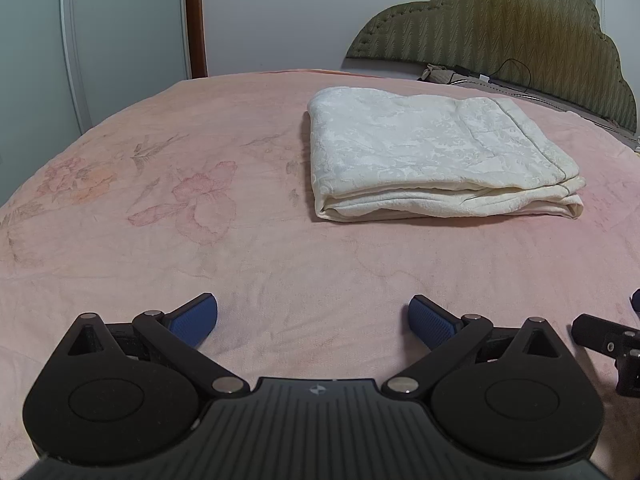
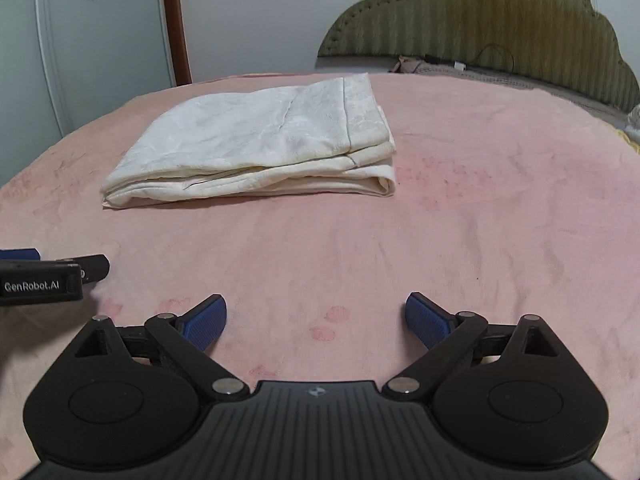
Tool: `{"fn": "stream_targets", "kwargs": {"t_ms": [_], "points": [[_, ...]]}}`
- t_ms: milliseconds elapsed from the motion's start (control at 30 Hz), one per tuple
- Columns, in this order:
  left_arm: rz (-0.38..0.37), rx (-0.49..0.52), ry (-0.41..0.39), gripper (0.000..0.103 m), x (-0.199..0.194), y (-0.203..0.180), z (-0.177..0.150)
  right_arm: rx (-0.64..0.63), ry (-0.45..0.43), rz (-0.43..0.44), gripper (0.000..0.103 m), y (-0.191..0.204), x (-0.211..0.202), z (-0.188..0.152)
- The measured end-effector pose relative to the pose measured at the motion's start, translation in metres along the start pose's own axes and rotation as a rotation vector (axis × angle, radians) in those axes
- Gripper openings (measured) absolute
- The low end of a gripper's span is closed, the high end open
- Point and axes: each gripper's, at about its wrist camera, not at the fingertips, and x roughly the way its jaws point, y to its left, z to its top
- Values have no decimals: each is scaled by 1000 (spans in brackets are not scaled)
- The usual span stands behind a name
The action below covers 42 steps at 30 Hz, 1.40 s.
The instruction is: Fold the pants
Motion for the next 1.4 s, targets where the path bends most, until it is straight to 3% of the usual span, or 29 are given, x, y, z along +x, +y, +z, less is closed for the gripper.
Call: {"fn": "stream_targets", "kwargs": {"t_ms": [1033, 1167, 1400], "points": [[32, -41, 0, 103, -7, 0, -5, -10, 3, -28, 103, 6, 1, -3], [30, -36, -4, 103, -9, -1, -7, 36, -8, -116, 103, -1, 1, -2], [36, -30, -3, 103, -9, -3, -7, -6, -10, -125, 103, -1, 8, 3]]}}
